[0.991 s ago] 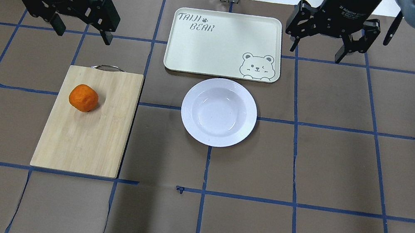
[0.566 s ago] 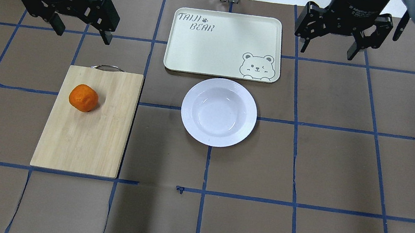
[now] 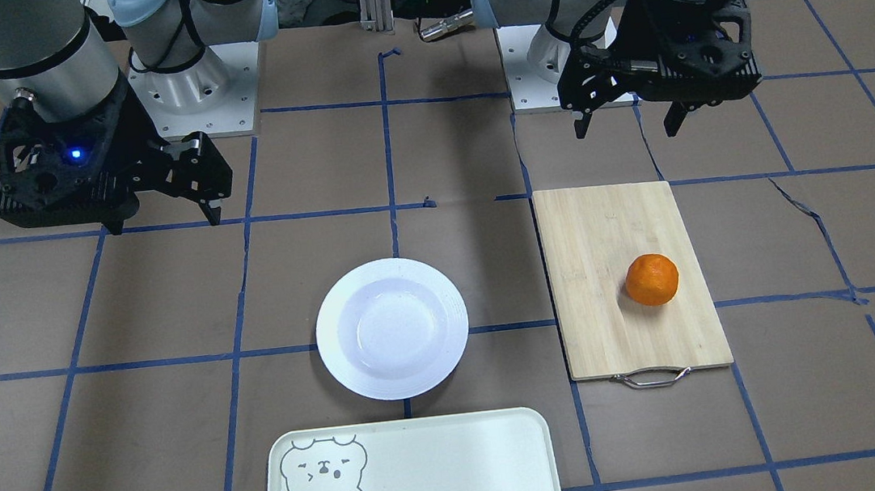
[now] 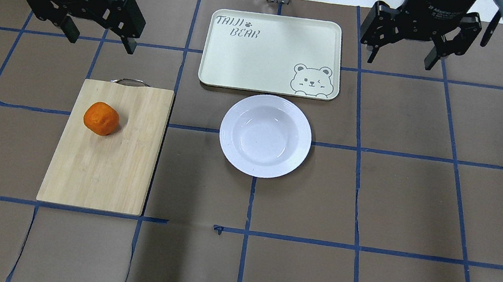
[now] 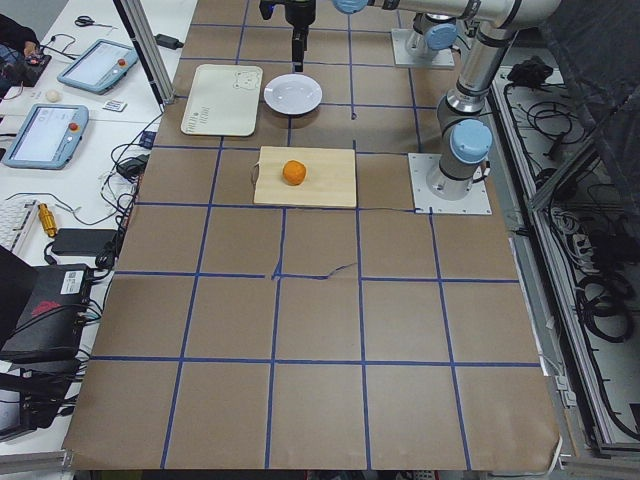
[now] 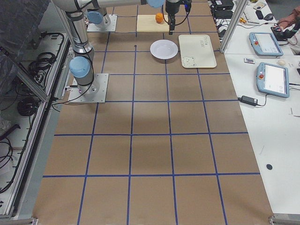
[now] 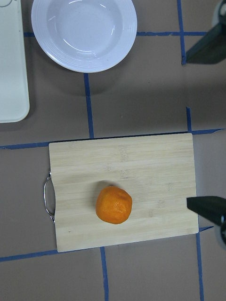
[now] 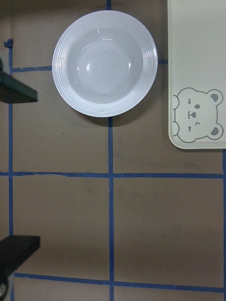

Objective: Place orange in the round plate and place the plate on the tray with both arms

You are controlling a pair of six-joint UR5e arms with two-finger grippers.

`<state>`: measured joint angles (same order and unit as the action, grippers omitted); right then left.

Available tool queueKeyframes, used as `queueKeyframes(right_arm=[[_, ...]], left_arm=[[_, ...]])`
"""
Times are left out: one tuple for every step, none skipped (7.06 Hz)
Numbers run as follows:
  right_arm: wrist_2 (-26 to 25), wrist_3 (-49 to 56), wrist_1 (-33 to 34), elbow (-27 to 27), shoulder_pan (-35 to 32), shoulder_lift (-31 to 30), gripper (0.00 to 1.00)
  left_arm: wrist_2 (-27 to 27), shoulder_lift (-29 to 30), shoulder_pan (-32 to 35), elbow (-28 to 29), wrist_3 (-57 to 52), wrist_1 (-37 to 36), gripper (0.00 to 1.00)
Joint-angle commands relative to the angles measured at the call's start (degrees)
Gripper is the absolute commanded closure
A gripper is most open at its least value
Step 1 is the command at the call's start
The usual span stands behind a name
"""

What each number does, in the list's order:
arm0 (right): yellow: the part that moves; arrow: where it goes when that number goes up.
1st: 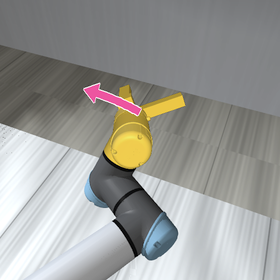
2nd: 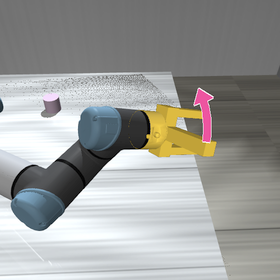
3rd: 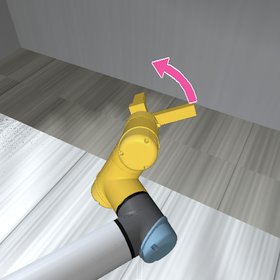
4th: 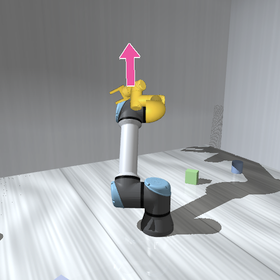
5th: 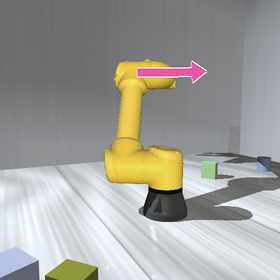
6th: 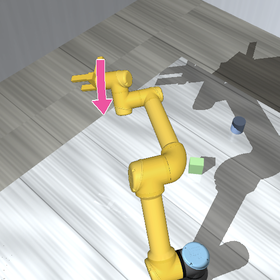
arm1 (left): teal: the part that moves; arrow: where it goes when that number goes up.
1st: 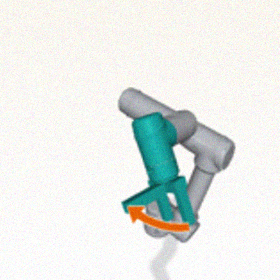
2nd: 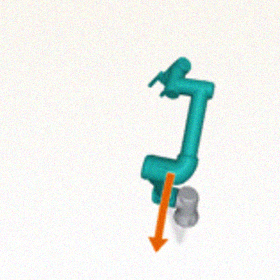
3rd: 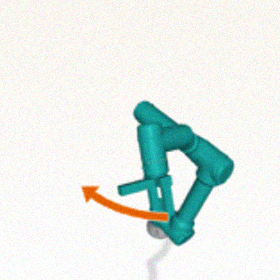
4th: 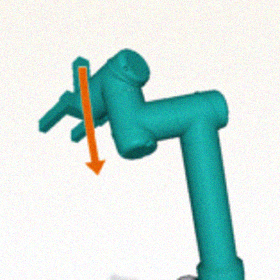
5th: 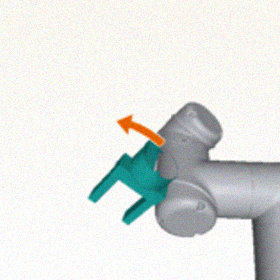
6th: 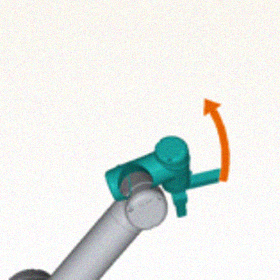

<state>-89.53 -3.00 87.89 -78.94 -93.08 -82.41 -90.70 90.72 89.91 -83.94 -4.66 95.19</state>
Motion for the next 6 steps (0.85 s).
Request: queueKeyframes(right_arm=[[0.41, -0.25, -0.09, -0.34, 0.0, 0.05, 0.0], [0.41, -0.16, -0.18, -0.34, 0.0, 0.05, 0.0], [0.24, -0.16, -0.26, -0.34, 0.0, 0.05, 0.0], [0.15, -0.16, -0.26, -0.34, 0.0, 0.05, 0.0], [0.24, -0.16, -0.26, -0.34, 0.0, 0.05, 0.0], [0.15, -0.16, -0.18, -0.34, 0.09, 0.05, 0.0]], left_arm=[[0.0, -0.02, 0.0, -0.25, 0.0, 0.0, 0.0], [0.18, 0.24, -0.26, 0.18, 0.0, -0.17, 0.0], [0.26, 0.25, -1.31, 0.36, -0.09, -0.18, 0.0], [-0.08, 1.9, -1.93, -0.34, -0.61, -0.79, 0.0], [-0.09, 3.31, -2.54, -1.13, -0.88, -1.23, 0.0], [-0.43, 4.89, -3.59, -3.13, -1.23, -2.36, 0.0]])
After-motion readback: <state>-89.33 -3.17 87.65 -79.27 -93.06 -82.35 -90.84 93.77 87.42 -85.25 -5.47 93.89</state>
